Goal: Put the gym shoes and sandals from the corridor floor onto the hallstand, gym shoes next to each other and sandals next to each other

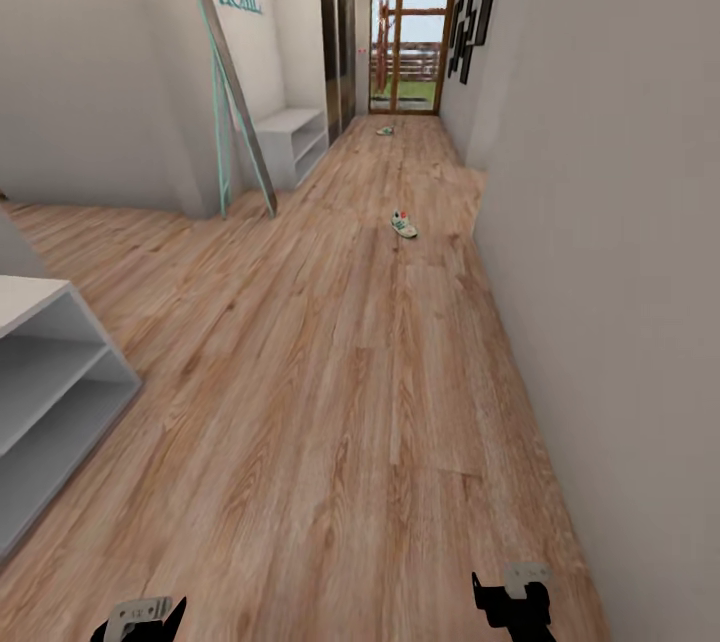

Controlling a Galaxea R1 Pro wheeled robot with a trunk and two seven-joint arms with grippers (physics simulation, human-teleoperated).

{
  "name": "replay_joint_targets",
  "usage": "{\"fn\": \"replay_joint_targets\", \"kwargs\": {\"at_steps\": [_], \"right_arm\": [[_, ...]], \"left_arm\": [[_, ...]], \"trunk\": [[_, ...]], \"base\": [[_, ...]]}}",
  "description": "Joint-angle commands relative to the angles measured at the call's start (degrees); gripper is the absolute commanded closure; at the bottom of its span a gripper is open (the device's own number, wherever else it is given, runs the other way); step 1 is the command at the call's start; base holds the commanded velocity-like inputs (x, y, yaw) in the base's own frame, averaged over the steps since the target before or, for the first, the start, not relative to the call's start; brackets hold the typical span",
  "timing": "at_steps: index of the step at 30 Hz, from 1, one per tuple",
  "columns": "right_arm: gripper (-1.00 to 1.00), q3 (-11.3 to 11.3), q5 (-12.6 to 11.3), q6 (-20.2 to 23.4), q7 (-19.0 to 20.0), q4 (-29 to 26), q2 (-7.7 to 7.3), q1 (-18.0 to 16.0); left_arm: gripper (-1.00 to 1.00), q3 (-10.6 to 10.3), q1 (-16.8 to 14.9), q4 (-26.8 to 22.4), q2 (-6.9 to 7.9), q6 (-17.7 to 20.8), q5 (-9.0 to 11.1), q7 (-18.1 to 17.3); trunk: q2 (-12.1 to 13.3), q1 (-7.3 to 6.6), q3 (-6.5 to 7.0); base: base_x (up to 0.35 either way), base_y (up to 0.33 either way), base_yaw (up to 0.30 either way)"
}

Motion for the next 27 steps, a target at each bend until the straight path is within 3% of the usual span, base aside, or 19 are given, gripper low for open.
{"fn": "replay_joint_targets", "kwargs": {"at_steps": [1, 27], "right_arm": [[-1.0, 0.5, -0.1, -0.1, -0.4, 0.0, 0.0, 0.0], [-1.0, 0.4, -0.2, -0.1, -0.4, 0.1, 0.0, 0.0]], "left_arm": [[-1.0, 0.5, -0.1, 0.0, -0.03, -0.3, -0.6, -0.3], [-1.0, 0.5, -0.1, 0.1, -0.15, -0.3, -0.6, -0.3]], "trunk": [[0.0, 0.02, -0.04], [0.0, 0.02, -0.03]], "base": [[0.323, 0.033, -0.012], [0.324, 0.112, -0.001]]}}
